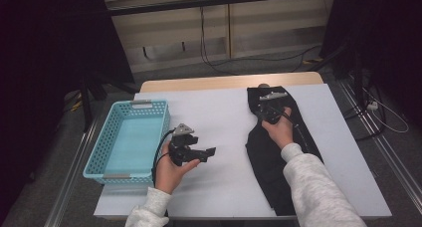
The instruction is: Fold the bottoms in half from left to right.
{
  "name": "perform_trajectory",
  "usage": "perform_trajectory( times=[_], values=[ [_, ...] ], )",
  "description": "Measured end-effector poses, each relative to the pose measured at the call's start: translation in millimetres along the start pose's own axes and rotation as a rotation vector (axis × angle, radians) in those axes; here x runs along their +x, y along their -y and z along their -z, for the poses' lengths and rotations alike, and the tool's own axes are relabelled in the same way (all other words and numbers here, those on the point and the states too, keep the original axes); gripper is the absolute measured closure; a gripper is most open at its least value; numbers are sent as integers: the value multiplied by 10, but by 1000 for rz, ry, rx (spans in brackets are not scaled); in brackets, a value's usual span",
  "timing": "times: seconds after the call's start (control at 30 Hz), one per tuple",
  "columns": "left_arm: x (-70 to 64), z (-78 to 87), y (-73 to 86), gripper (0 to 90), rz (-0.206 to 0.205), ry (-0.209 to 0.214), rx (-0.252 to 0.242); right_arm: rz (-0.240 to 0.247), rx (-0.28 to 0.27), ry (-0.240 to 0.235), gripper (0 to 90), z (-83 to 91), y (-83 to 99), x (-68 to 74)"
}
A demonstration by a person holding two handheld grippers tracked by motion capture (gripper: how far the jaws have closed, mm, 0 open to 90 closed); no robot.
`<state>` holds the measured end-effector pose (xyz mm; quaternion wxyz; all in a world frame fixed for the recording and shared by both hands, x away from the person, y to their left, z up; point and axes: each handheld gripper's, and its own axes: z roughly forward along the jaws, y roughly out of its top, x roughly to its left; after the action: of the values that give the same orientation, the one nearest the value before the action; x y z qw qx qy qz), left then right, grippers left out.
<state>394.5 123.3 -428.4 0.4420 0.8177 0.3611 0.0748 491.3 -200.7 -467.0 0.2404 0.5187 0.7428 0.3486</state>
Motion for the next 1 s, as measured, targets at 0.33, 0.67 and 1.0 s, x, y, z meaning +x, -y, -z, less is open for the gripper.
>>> perform_trajectory(
  times=[0.33, 0.67, 1.0],
  values=[
    [14, 34, -15, 164, 8, 0, -15, 28, 2, -74, 842, -21, -8, 134],
    [37, 71, -25, 163, 14, -13, -25, 103, 0, -215, 841, -16, -10, 570],
    [68, 122, -46, 164, 41, -27, -48, 240, 11, -379, 835, 39, 39, 1192]
  ],
)
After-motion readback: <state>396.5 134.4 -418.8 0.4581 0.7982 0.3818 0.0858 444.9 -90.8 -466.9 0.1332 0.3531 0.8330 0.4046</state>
